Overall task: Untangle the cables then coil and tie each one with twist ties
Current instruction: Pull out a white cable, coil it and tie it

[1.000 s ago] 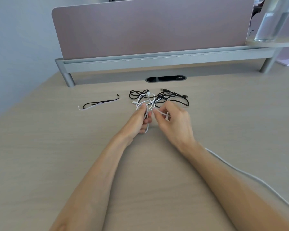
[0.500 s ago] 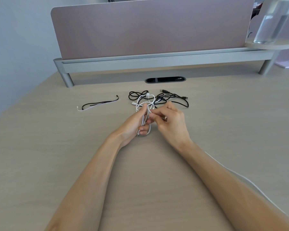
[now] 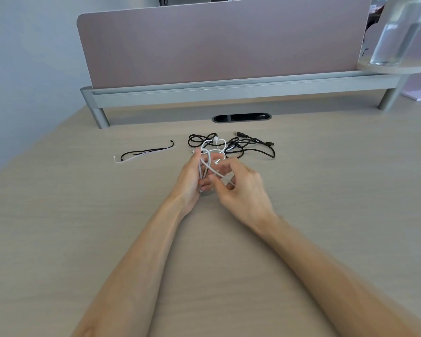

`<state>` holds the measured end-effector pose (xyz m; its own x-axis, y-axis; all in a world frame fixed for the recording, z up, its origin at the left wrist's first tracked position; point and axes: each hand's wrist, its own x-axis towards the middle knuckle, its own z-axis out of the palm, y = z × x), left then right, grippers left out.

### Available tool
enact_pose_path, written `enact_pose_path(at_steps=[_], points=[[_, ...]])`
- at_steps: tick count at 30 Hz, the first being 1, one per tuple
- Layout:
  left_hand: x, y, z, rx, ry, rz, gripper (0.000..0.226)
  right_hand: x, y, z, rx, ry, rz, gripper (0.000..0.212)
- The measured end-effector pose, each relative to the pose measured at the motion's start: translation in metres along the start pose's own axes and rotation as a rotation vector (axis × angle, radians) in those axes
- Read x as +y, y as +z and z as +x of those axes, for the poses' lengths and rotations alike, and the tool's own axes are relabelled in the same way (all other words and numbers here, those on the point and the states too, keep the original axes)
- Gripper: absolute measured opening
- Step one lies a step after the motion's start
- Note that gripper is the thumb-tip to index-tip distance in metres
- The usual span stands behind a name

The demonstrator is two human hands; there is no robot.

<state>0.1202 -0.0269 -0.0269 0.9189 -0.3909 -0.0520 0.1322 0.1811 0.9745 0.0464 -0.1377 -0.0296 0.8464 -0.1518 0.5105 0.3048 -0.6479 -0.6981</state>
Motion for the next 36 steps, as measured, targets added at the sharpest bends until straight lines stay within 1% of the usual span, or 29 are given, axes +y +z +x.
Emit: enact_pose_path(at_steps=[2,4,7,9,11,12,16,18,21,23,26,27,29,31,33,36], points=[[0.0,0.002,0.0,0.065,-0.001,-0.025,0.051,-0.004,0.001,-0.002,-0.016,0.026,-0.006,0.007],[0.0,0.001,0.003,0.14,0.01,-0.087,0.047,-0.004,0.001,0.0,-0.069,0.048,0.009,0.011],[0.001,-0.003,0.008,0.175,0.012,-0.214,0.043,-0.003,0.001,0.001,-0.263,0.036,0.08,0.03],[0.003,-0.006,0.01,0.189,0.0,-0.273,0.039,-0.002,0.004,0.0,-0.344,0.094,0.181,0.026],[0.005,-0.008,0.008,0.194,0.007,-0.334,0.038,0.001,0.007,0.0,-0.323,0.158,0.247,0.012],[0.005,-0.008,0.008,0.194,0.016,-0.355,0.039,0.003,0.007,0.0,-0.301,0.167,0.245,0.008],[0.006,-0.006,0.011,0.223,0.036,-0.348,0.044,0.011,0.007,0.005,-0.293,0.144,0.139,0.009],[0.005,-0.007,0.012,0.223,0.019,-0.349,0.045,0.013,0.008,0.005,-0.307,0.121,0.08,0.013],[0.006,-0.008,0.008,0.176,0.013,-0.475,0.046,0.012,0.007,0.005,-0.334,0.014,0.021,0.022],[0.006,-0.009,0.007,0.16,-0.013,-0.538,0.045,0.01,0.005,0.006,-0.347,-0.023,0.01,0.022],[0.008,-0.01,0.006,0.134,-0.052,-0.468,0.042,0.01,0.003,0.007,-0.391,0.009,-0.008,0.011],[0.009,-0.01,0.005,0.125,-0.059,-0.42,0.041,0.011,0.003,0.008,-0.402,0.02,-0.038,0.012],[0.01,-0.007,0.003,0.135,-0.057,-0.253,0.037,0.014,0.0,0.01,-0.439,0.03,-0.147,0.021],[0.009,-0.003,0.002,0.151,-0.041,-0.057,0.034,0.018,-0.008,0.013,-0.462,-0.004,-0.277,0.026],[0.006,0.002,0.002,0.135,-0.039,0.086,0.035,0.022,-0.017,0.017,-0.451,-0.053,-0.328,0.023],[0.003,0.007,0.003,0.102,-0.041,0.274,0.034,0.031,-0.027,0.023,-0.482,-0.066,-0.353,0.017]])
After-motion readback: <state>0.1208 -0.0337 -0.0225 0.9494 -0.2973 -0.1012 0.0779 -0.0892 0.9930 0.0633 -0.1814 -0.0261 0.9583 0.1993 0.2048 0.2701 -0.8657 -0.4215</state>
